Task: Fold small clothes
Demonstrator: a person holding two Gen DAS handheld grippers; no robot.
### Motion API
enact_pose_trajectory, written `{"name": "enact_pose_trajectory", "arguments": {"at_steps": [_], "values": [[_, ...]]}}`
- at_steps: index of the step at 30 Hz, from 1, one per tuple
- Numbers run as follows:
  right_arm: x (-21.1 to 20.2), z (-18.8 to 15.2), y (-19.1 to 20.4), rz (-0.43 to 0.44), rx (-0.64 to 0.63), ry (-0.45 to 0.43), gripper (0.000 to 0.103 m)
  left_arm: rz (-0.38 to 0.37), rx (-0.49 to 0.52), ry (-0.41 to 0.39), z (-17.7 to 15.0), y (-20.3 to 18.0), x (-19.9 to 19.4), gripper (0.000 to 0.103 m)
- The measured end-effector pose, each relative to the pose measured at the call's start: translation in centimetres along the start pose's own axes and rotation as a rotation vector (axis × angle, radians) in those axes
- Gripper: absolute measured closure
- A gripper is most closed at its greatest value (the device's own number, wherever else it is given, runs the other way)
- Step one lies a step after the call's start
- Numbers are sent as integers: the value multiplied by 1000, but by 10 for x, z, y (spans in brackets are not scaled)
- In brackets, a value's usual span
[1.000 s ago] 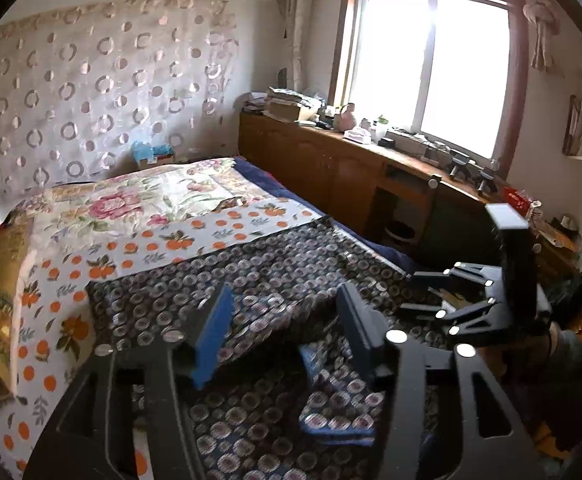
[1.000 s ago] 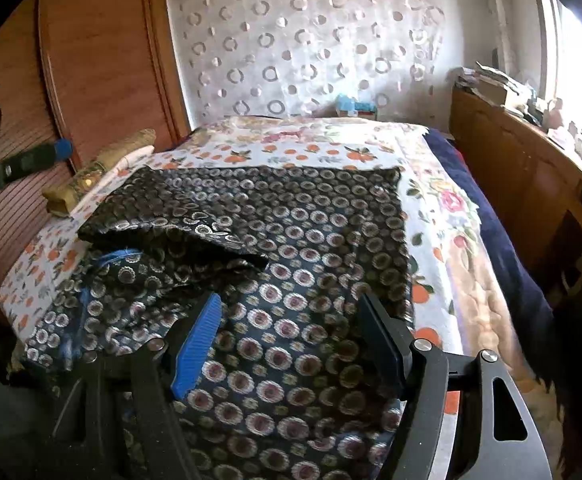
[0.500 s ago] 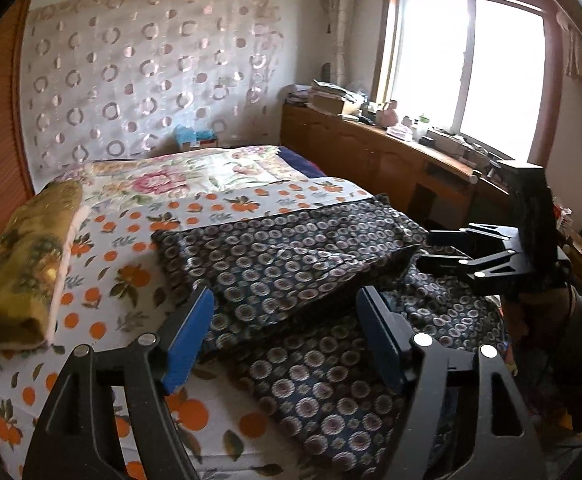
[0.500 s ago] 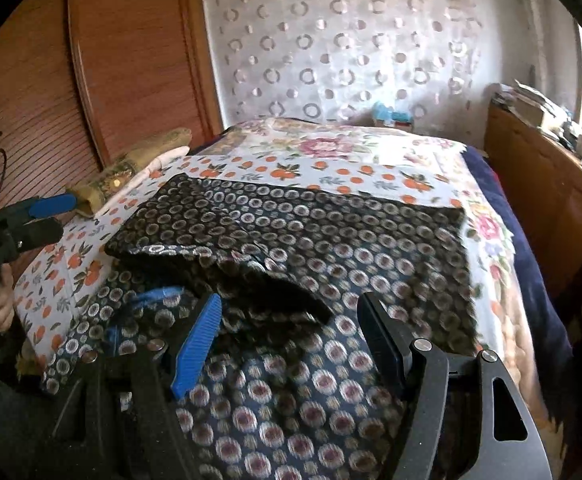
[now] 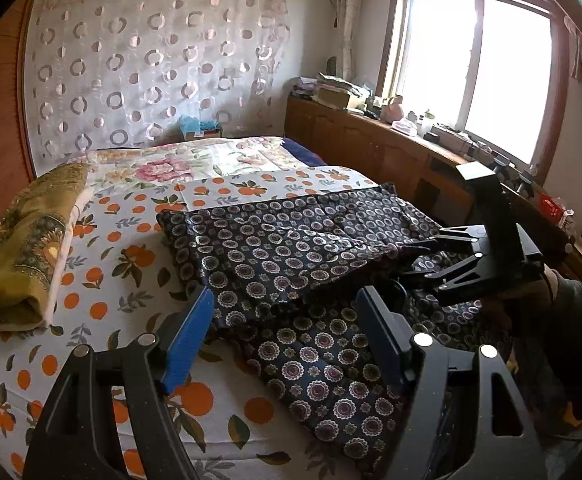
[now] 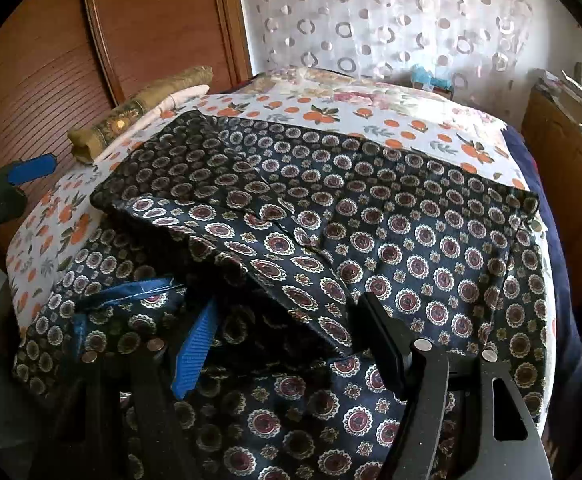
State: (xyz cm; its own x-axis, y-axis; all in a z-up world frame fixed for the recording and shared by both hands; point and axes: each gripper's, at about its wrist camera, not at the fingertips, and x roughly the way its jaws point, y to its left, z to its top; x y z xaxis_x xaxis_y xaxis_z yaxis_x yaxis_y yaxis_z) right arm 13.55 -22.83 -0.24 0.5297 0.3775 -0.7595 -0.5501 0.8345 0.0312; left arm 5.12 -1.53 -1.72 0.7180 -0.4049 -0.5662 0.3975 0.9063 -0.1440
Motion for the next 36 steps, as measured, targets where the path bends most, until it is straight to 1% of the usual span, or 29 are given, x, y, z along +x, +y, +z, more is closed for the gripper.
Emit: {"name": "enact_pose_trajectory", "arguments": {"at_steps": [2,4,5,6,7,8,9,10,12,16,18,21,23,26,30,33,36], "values": [[4,2,1,-3,1,-4,32,-1,-1,0,-1,0,0,28],[7,3,3,5,-12,-8,53,0,-1,0,0,0,0,28],[5,1,6,3,-20,-10,62,1,-2,0,-1,0,0,28],[4,-1,9,-1,-31,-9,78,5,-3,-1,-1,0,0,28],[2,-3,12,-10,-38,-4,89,9,-4,-2,-1,0,0,28],[2,-4,15,-17,-40,-8,90,11,-6,-3,-2,1,0,28],[-1,-4,18,-15,-44,-21,94,11,-8,-3,-2,2,-1,28],[-10,-7,23,-8,-49,-41,96,13,-11,-2,-2,2,-1,28],[-24,-9,29,11,-51,-100,97,14,-14,-1,-3,4,0,28],[-48,-12,34,38,-26,-187,98,18,-17,-4,-2,5,-1,28],[-59,-16,33,60,-8,-200,98,18,-16,-9,-1,5,-2,28],[-75,-23,30,62,9,-226,98,20,-9,-14,-1,2,-3,28],[-86,-28,26,48,21,-245,98,20,-5,-18,0,1,-4,28],[-98,-38,19,25,46,-258,98,16,0,-23,1,-2,-6,28],[-118,-57,3,-30,87,-254,98,12,9,-31,4,-6,-7,28],[-127,-71,-11,-81,123,-234,98,9,13,-35,5,-8,-7,28],[-131,-84,-26,-95,176,-204,98,10,15,-38,6,-10,-7,28]]}}
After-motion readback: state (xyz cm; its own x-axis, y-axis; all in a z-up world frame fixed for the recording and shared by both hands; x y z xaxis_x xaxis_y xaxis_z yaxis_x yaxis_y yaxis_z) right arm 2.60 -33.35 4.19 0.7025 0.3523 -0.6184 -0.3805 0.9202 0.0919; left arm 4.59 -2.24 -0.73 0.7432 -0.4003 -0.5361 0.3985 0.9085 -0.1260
